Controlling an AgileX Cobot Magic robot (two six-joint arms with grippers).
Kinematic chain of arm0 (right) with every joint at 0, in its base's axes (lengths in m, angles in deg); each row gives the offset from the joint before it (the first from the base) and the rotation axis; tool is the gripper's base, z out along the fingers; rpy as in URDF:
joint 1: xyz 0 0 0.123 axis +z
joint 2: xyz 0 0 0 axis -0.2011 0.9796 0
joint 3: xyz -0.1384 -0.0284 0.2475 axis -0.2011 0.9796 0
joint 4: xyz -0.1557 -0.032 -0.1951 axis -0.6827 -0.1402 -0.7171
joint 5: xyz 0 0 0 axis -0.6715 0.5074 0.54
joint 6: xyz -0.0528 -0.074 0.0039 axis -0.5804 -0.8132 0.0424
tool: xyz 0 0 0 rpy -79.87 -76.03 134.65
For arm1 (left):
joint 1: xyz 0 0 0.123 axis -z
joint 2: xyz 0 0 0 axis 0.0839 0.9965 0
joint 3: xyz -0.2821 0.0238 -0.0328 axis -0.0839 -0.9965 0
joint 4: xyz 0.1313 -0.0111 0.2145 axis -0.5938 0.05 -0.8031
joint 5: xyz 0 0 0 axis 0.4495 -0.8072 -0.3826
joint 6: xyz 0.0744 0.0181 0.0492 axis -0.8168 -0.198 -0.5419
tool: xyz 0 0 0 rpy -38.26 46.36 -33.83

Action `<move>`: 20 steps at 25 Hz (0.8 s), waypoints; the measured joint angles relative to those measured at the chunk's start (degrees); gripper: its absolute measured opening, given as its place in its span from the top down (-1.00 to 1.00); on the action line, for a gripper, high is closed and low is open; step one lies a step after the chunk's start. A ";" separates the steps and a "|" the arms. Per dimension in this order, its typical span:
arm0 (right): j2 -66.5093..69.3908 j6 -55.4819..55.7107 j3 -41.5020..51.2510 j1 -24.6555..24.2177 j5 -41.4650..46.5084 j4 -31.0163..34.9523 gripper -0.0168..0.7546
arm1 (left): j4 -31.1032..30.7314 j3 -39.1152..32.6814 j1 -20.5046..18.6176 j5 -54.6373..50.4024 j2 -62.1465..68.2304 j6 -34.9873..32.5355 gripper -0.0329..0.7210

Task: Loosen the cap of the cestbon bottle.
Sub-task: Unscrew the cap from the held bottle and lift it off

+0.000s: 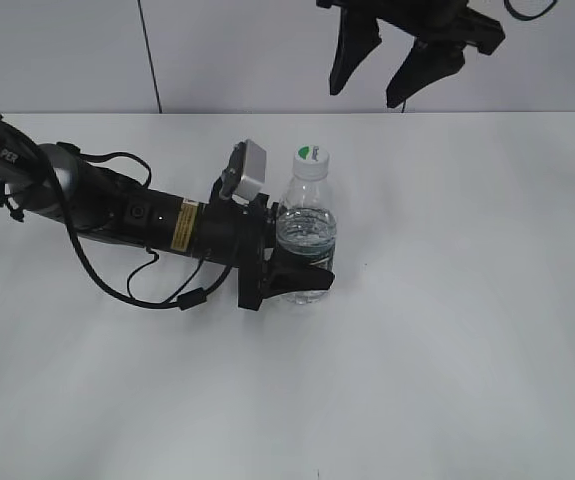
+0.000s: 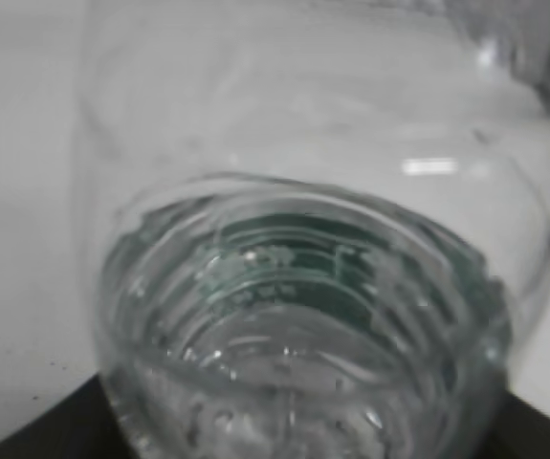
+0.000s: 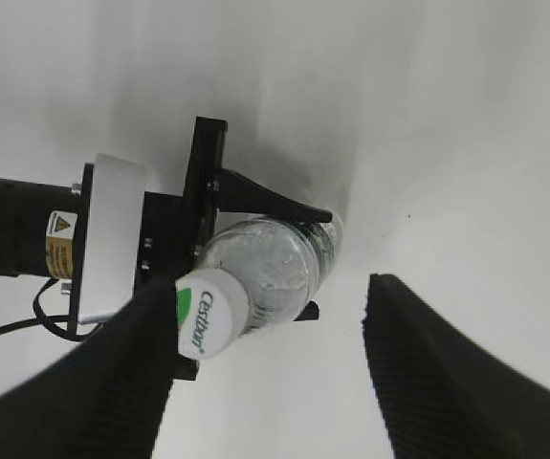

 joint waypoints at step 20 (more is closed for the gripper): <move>2.14 10.74 -0.91 3.80 0.32 0.01 -0.26 | 1.03 0.07 0.06 -1.02 -0.05 0.00 -0.19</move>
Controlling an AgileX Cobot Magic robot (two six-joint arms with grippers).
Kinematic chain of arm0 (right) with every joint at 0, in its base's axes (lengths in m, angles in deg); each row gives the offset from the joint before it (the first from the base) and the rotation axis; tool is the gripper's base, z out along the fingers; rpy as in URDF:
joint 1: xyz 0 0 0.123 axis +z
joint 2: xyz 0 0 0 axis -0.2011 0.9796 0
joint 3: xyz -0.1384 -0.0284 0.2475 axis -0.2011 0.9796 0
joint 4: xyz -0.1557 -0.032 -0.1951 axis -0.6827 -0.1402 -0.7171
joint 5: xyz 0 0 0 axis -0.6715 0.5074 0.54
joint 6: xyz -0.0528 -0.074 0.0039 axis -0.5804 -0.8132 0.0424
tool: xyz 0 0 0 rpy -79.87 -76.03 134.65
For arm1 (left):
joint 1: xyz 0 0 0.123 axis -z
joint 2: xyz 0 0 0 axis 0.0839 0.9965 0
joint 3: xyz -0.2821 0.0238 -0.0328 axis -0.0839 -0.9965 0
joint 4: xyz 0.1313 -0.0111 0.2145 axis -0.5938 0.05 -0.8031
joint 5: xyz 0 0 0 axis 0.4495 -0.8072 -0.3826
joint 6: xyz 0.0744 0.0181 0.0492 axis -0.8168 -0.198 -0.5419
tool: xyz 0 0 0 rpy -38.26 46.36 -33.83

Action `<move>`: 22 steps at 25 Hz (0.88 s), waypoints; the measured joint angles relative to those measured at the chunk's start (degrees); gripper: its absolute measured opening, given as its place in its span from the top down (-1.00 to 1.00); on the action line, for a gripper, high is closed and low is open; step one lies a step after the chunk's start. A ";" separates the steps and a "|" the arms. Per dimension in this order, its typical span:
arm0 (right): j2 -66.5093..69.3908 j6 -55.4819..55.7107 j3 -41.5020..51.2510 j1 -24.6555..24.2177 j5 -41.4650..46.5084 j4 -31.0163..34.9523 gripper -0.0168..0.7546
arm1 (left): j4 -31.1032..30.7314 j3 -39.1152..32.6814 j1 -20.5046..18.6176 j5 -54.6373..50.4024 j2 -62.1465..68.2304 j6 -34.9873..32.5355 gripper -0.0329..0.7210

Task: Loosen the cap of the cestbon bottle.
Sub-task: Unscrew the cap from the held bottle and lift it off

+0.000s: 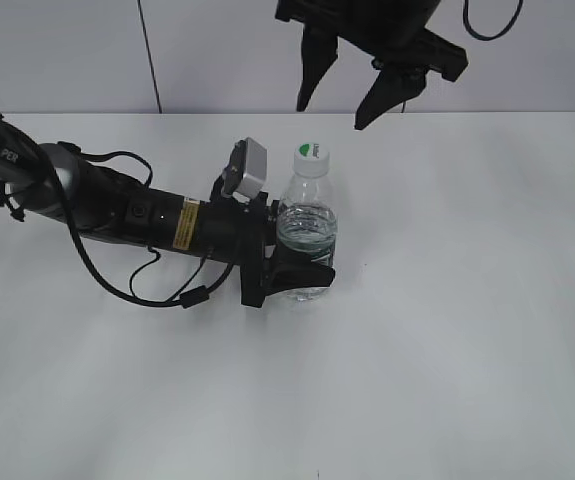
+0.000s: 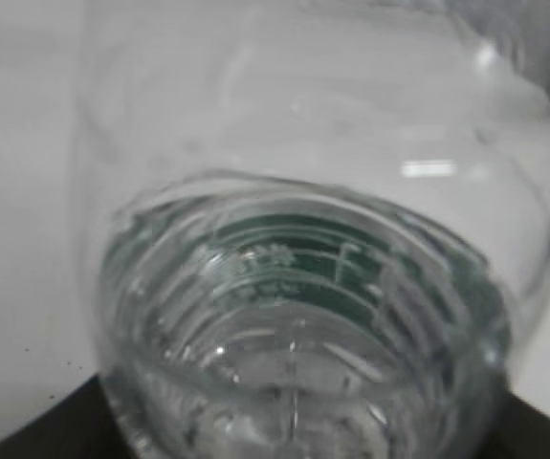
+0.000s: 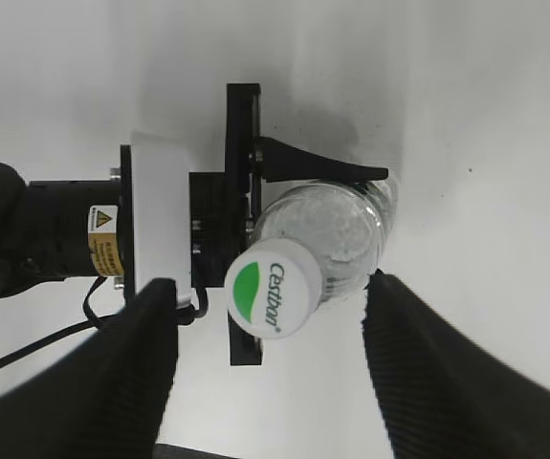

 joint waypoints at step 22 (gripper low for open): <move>5.19 -0.25 -0.10 2.69 0.02 -1.24 -0.26 | 0.60 0.00 0.01 -0.77 0.00 0.00 -0.19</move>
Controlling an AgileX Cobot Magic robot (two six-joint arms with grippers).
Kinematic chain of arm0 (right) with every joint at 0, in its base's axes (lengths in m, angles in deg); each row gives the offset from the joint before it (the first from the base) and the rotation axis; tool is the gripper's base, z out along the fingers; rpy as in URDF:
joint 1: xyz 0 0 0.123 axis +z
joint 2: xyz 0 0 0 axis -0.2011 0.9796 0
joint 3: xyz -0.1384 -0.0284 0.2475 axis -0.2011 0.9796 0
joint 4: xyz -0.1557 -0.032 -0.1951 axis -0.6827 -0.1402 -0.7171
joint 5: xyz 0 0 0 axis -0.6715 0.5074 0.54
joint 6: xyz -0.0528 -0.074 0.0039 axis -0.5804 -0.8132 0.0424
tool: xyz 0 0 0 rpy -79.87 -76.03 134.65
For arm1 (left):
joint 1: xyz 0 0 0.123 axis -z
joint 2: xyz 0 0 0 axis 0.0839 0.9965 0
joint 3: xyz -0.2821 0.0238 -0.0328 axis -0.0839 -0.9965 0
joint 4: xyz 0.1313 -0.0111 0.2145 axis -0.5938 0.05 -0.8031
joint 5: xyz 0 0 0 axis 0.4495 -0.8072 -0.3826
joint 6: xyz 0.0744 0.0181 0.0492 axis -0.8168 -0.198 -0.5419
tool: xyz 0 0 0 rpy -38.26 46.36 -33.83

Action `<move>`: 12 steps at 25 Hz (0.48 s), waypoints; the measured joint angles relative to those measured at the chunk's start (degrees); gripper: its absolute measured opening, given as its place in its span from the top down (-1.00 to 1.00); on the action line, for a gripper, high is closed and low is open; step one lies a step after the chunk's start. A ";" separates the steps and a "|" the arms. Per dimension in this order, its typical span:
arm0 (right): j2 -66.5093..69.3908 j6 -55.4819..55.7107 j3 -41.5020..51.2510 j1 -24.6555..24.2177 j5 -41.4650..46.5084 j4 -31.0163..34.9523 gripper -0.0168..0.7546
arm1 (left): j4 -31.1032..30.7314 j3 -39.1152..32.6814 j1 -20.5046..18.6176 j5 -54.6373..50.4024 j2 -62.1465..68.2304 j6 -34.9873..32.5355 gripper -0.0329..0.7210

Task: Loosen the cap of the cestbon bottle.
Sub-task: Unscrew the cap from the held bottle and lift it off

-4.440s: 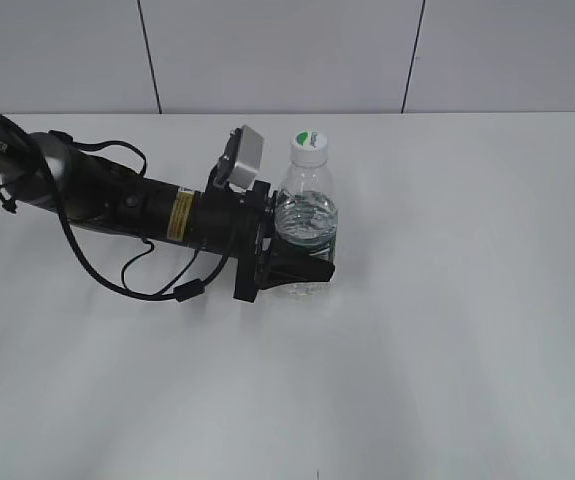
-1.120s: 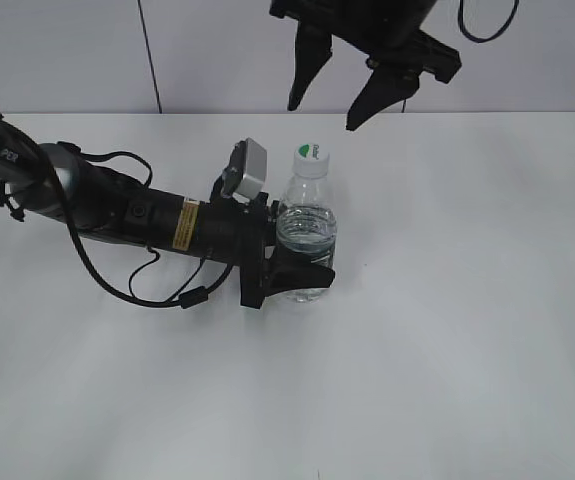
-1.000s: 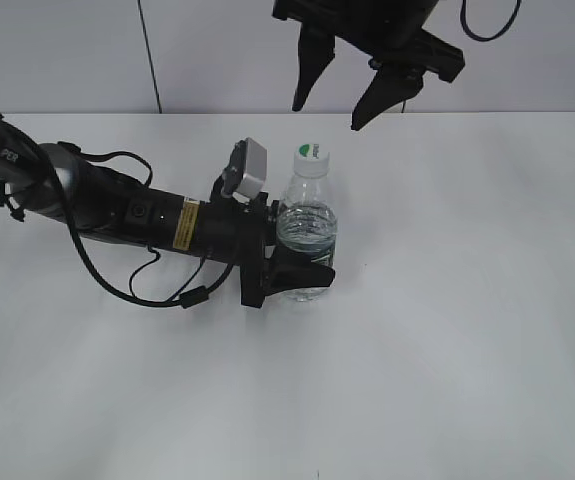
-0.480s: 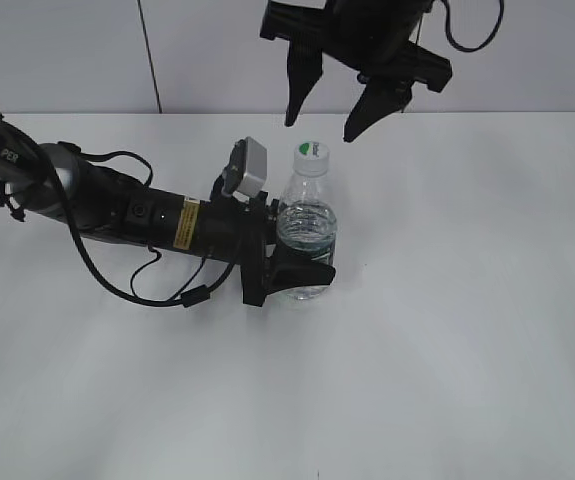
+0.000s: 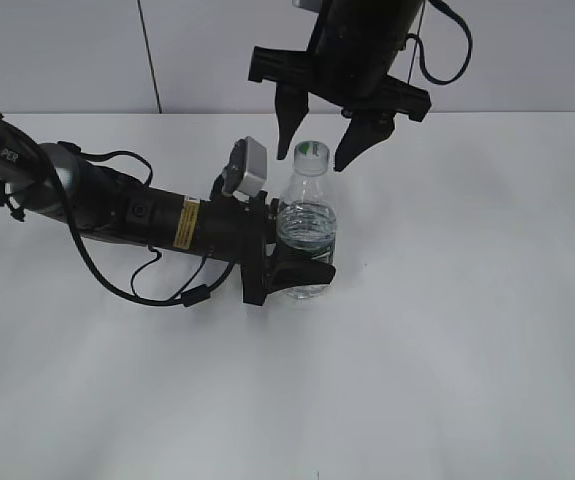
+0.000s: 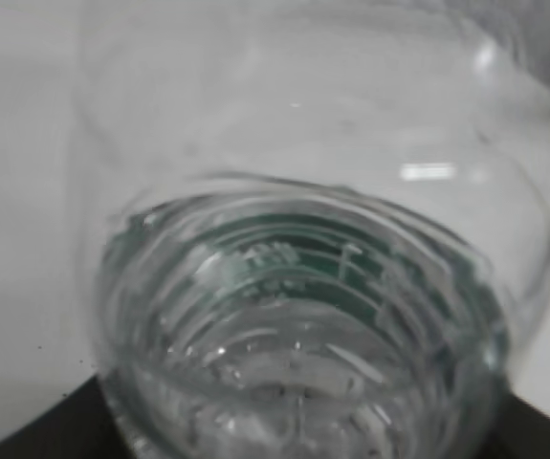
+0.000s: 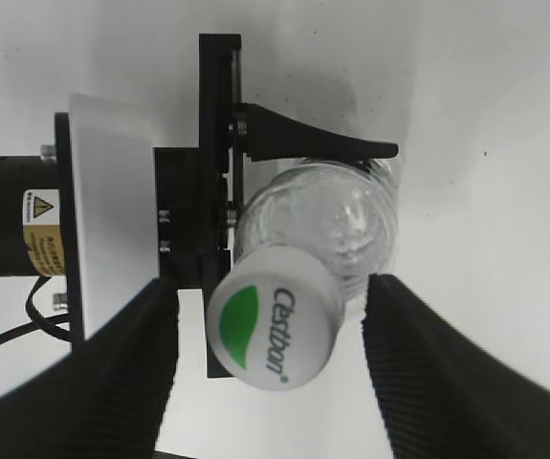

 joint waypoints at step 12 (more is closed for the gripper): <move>0.00 -0.97 0.00 0.00 0.04 -0.22 0.05 | 0.04 0.07 0.05 -1.17 -0.37 0.00 -0.19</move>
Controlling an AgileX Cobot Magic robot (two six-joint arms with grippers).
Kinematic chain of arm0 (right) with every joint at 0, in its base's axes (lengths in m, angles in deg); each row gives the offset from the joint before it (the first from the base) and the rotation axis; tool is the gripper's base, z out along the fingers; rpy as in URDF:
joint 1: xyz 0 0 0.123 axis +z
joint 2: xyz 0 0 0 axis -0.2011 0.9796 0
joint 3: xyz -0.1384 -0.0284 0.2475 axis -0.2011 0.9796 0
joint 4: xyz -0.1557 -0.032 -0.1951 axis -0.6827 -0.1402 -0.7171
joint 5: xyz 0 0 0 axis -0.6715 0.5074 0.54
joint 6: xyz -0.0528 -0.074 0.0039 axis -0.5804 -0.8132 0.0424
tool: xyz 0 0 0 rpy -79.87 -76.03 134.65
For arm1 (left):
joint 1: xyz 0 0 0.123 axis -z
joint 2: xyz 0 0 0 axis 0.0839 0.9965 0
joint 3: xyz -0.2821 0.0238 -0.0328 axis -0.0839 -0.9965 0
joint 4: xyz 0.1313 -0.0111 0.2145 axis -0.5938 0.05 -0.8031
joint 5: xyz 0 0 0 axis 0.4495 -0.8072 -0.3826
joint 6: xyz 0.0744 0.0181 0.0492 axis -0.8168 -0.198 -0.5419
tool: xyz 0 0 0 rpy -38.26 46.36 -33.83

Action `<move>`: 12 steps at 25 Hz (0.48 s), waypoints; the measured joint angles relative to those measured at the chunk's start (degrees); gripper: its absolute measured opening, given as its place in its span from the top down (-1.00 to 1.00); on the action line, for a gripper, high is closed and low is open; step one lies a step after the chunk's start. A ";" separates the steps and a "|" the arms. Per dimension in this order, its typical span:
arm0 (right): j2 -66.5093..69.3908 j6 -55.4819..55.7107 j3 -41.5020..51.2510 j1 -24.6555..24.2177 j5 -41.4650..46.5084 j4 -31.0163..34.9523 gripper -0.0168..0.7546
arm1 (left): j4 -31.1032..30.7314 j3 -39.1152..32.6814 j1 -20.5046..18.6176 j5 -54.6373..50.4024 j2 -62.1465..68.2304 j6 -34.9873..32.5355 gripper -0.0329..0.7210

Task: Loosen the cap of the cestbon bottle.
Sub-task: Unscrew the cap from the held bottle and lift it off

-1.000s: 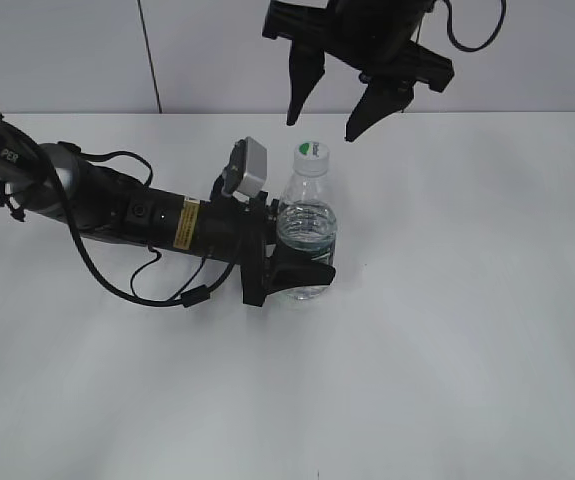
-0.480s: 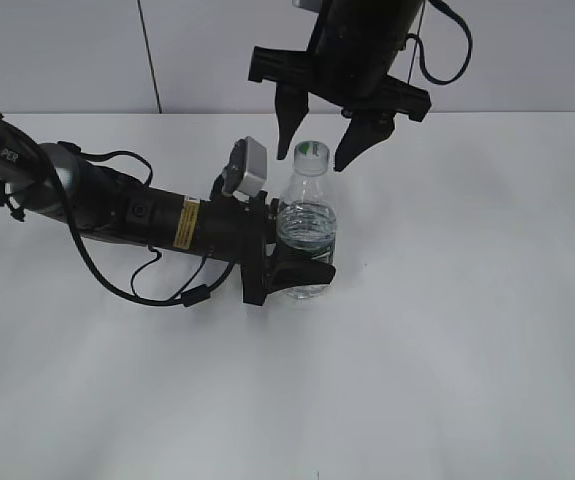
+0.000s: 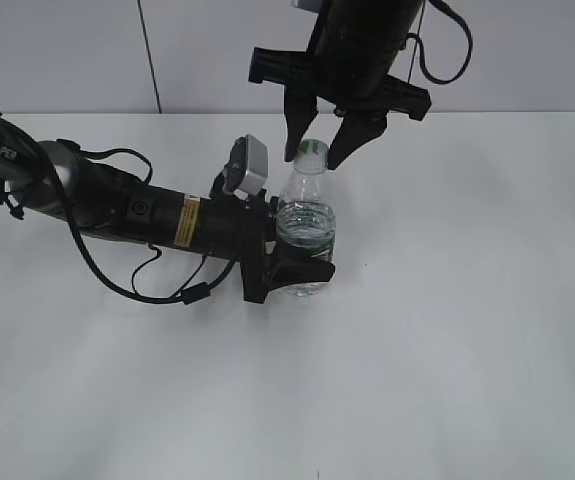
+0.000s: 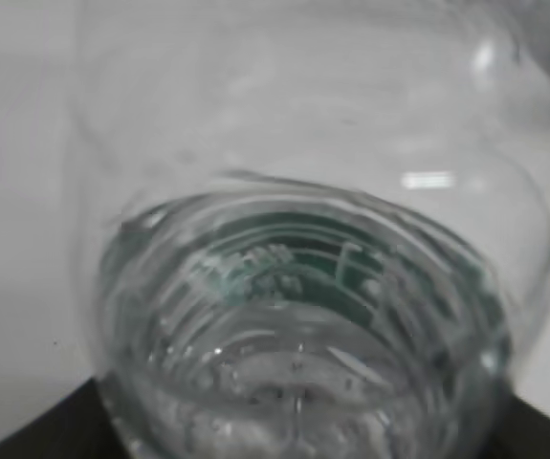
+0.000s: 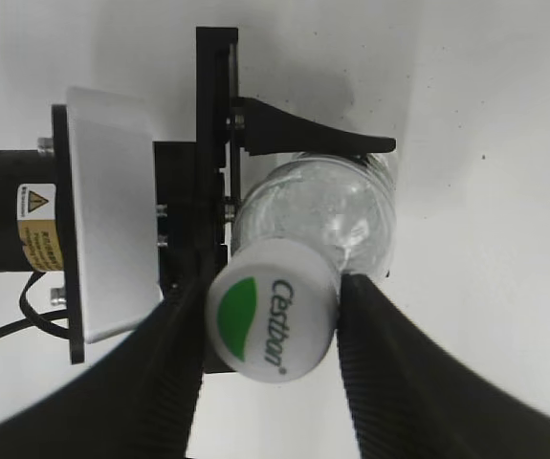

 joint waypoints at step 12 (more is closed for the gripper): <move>0.00 -2.68 0.00 0.00 0.06 0.10 0.16 | 0.00 0.00 0.00 -0.13 0.00 0.00 -0.19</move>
